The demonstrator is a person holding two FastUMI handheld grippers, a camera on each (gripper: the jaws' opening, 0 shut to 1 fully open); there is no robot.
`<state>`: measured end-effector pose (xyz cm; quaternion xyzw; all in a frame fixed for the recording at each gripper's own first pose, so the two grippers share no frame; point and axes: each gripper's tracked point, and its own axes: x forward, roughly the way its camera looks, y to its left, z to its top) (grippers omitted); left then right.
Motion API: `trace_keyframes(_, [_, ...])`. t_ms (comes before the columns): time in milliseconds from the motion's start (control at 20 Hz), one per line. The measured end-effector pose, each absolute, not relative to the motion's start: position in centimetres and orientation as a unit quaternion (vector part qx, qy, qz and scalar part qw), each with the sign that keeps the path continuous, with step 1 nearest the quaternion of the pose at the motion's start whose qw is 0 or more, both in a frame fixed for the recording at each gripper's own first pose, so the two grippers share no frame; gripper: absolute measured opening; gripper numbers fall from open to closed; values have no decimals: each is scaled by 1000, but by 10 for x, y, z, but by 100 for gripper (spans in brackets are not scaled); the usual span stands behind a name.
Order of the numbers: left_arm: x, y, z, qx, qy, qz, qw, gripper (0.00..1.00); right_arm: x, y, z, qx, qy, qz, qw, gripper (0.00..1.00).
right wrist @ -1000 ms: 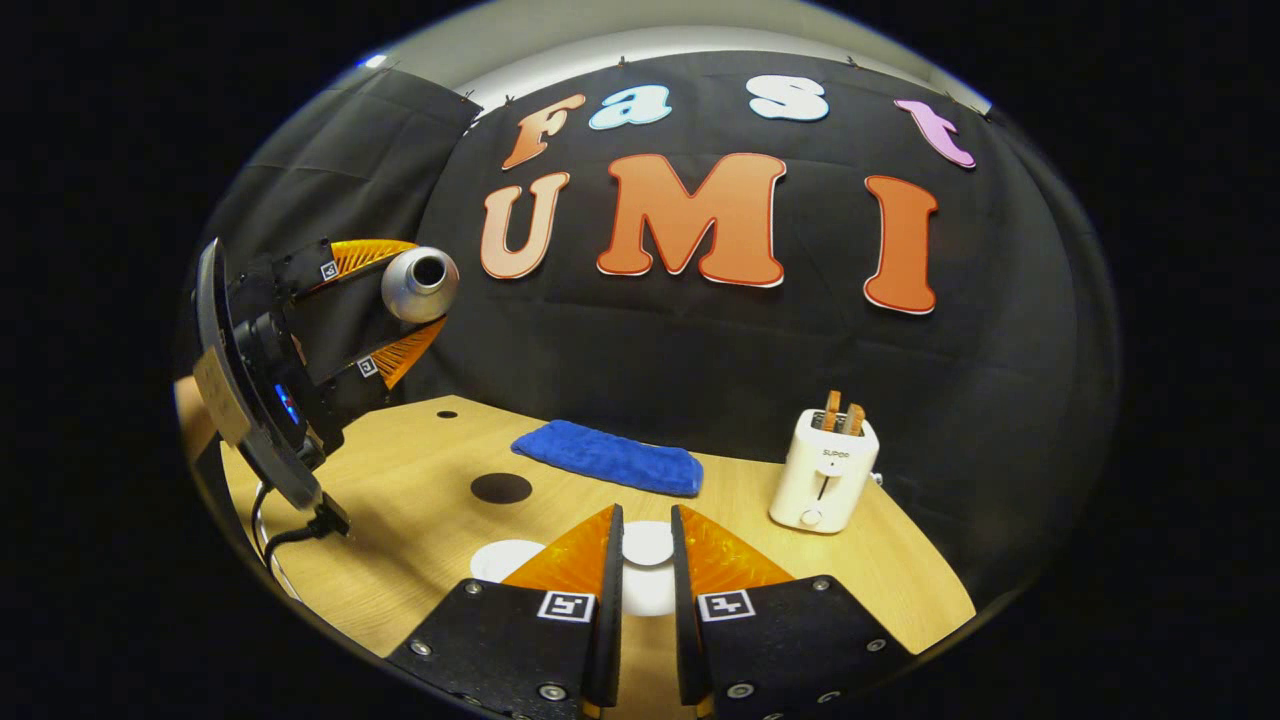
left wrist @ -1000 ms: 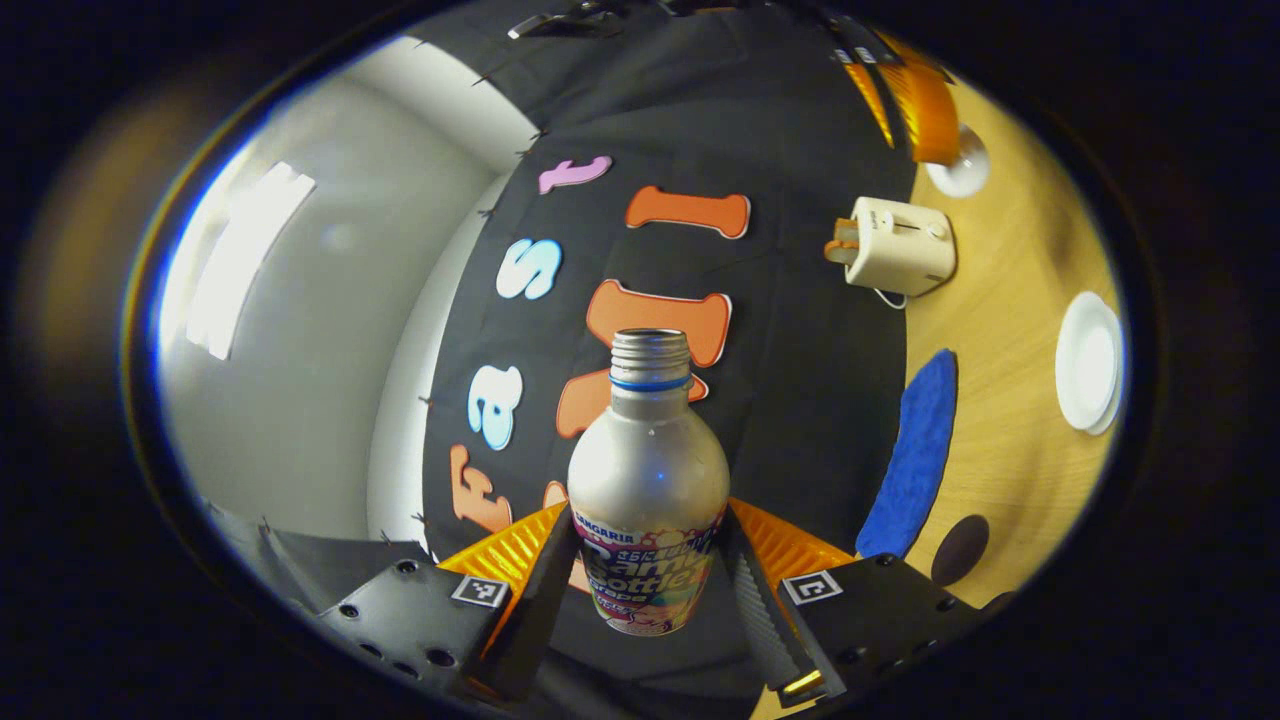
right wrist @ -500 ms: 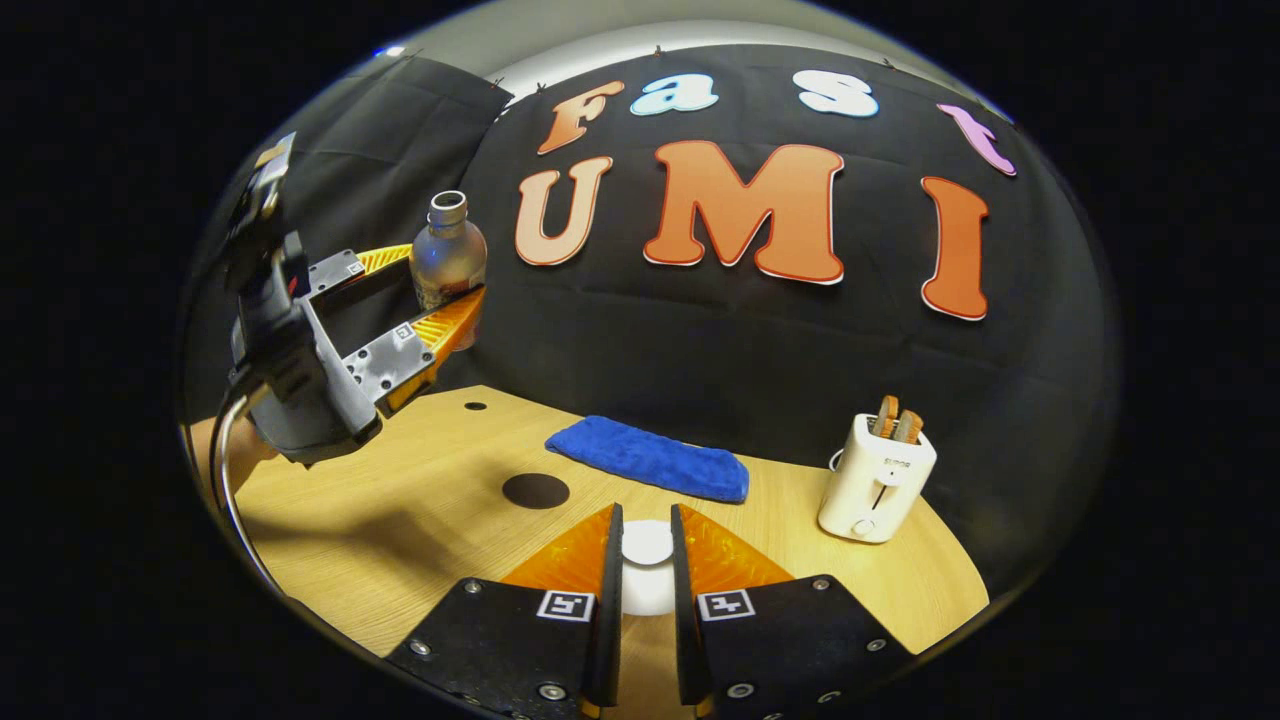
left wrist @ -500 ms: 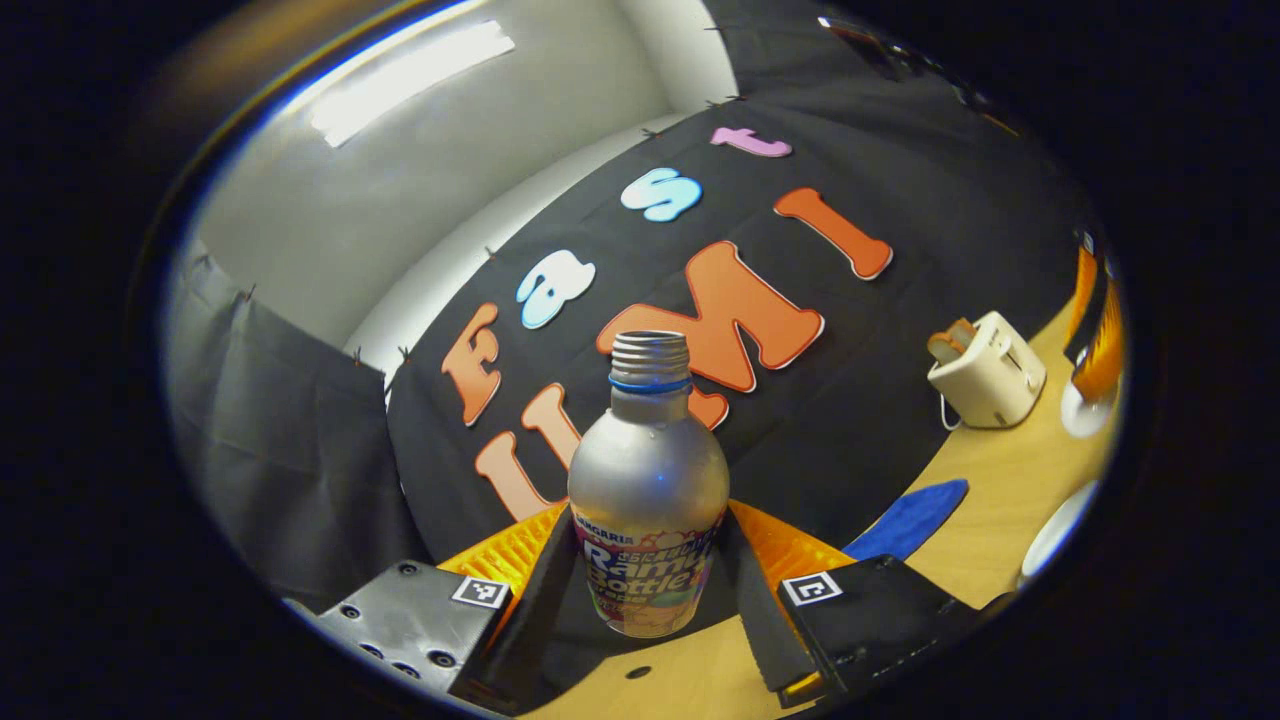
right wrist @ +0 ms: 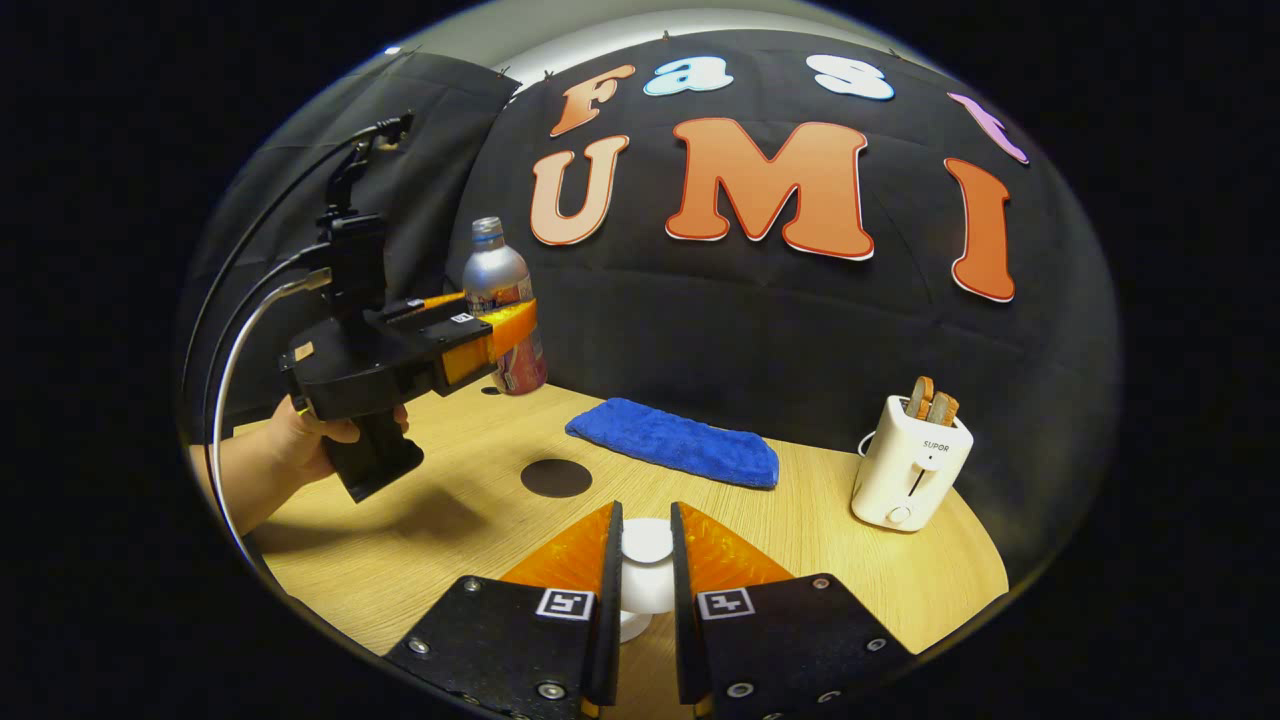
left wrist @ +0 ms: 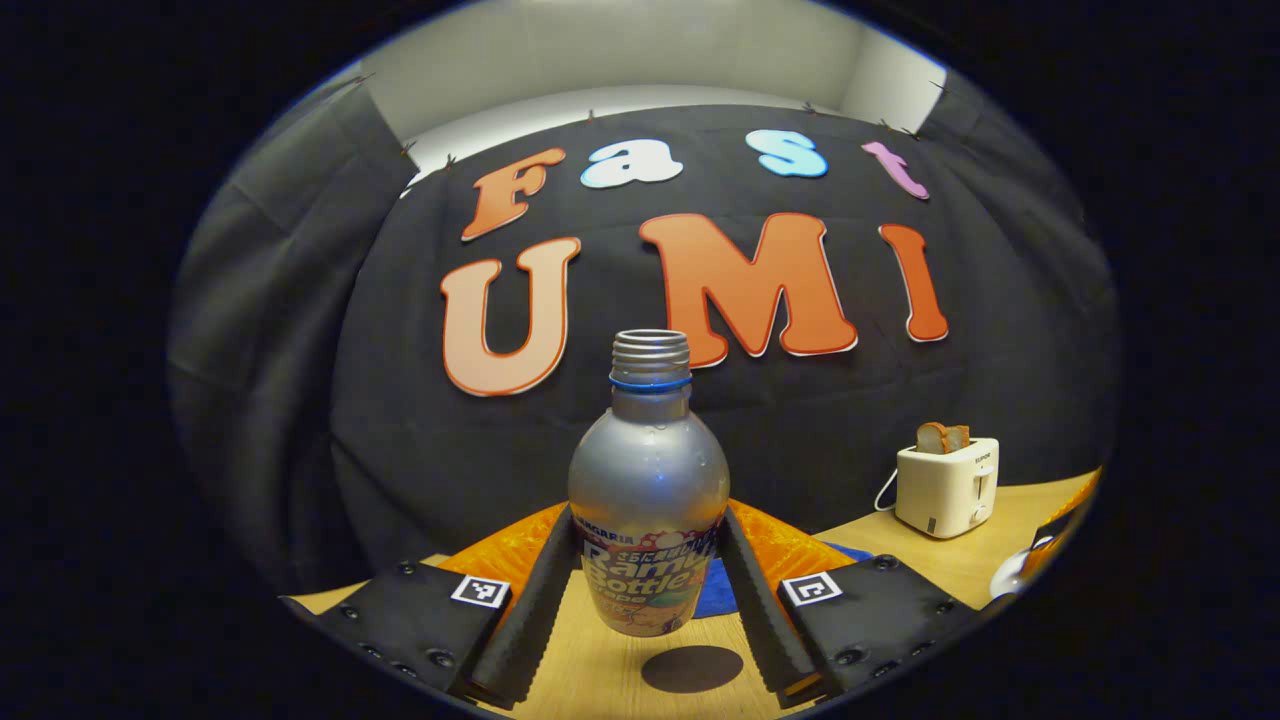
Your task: Open the teacup lid with one hand, grasp the water bottle and pour water into the teacup with the other hand; after pouring, place the water bottle on the coaster and then close the teacup lid.
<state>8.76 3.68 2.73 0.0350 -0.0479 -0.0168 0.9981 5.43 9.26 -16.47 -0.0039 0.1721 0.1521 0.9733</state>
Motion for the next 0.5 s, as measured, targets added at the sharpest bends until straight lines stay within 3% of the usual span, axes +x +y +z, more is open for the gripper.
trace_keyframes(100, [95, 37, 8, 2, -19, -26, 999, 80, 55, 92, -166, -4, 174, 152, 973, 24])
trace_keyframes(500, [126, 31, -63, -38, 81, -40, 995, 84, 54, 82, -178, -3, 186, 145, 972, 24])
